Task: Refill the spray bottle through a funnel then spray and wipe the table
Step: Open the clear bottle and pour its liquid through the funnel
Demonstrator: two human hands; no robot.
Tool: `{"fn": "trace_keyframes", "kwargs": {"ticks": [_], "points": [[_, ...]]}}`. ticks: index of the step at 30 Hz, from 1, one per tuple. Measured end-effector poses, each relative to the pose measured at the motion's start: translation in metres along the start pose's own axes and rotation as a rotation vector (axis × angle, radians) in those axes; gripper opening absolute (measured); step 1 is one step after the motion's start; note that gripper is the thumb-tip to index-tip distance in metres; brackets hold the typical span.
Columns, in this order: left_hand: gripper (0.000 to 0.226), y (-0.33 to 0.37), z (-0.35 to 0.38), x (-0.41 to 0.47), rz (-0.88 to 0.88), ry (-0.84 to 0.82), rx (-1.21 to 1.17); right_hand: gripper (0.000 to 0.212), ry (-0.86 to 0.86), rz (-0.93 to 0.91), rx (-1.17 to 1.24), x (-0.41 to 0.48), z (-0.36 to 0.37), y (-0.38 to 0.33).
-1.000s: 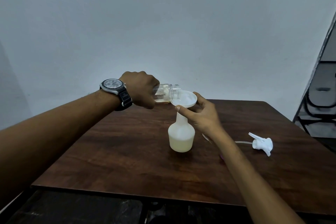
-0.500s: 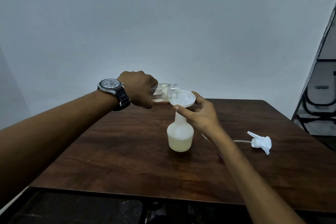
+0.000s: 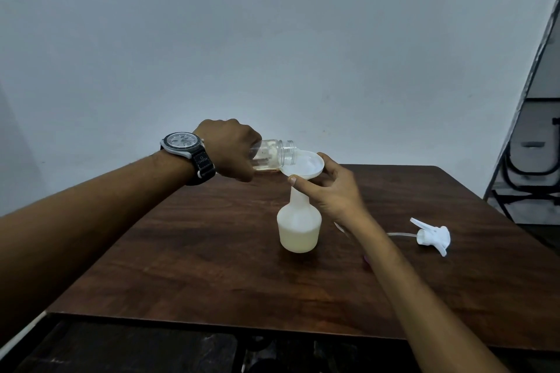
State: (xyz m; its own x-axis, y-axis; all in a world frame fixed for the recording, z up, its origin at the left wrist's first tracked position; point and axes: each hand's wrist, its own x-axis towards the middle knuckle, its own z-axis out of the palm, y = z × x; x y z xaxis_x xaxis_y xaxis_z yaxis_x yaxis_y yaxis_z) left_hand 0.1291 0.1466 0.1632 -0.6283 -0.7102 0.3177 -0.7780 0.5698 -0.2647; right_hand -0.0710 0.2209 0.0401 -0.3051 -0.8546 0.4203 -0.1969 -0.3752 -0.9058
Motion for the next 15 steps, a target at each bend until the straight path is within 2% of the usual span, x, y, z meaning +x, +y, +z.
{"fn": "trace_keyframes", "kwargs": {"ticks": [8,15], "points": [[0.027,0.0005,-0.0007,0.0000,0.003,-0.008,0.015,0.041,-0.009,-0.008,0.007,-0.0006,-0.0005,-0.0008],[0.027,0.0008,-0.0017,0.0010,0.000,-0.016,0.020,0.043,-0.005,-0.005,0.003,-0.0004,0.0002,-0.0014]]}}
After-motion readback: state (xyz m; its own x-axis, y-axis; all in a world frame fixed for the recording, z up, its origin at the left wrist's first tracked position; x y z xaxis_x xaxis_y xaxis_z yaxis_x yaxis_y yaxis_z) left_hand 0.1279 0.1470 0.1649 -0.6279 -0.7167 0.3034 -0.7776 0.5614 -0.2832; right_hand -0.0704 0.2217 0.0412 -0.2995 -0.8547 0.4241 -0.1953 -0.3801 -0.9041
